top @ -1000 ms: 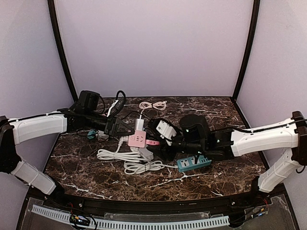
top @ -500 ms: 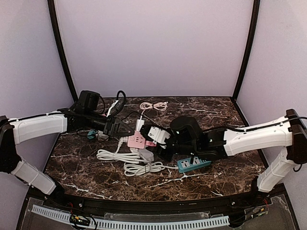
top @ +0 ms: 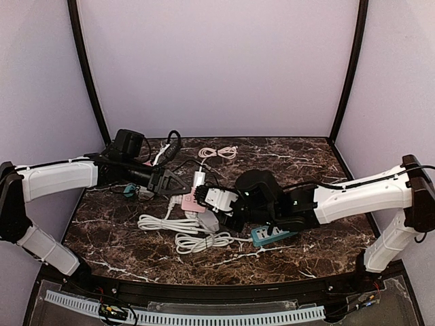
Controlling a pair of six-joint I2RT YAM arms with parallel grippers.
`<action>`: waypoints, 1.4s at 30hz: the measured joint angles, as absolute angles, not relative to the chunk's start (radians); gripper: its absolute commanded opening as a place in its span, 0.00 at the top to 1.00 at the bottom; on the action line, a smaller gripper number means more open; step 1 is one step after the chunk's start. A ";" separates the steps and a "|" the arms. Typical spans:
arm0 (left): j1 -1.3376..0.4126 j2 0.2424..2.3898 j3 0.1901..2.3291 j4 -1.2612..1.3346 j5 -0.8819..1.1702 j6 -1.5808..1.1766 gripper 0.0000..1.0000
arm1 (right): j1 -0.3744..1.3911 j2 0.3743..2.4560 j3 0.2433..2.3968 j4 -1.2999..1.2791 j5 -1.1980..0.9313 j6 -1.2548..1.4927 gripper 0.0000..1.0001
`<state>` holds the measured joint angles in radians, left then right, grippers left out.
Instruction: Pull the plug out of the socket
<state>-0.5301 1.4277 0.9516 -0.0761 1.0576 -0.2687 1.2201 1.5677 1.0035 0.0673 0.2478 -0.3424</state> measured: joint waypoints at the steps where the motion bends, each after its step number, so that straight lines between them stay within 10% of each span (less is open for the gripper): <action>1: -0.530 1.428 0.953 -0.081 1.058 -0.269 0.78 | 1.221 1.568 1.003 0.066 0.250 -0.347 0.88; 42: -0.532 1.496 1.000 -0.175 1.117 -0.234 0.82 | 1.334 1.617 1.068 -0.051 0.484 -0.406 1.00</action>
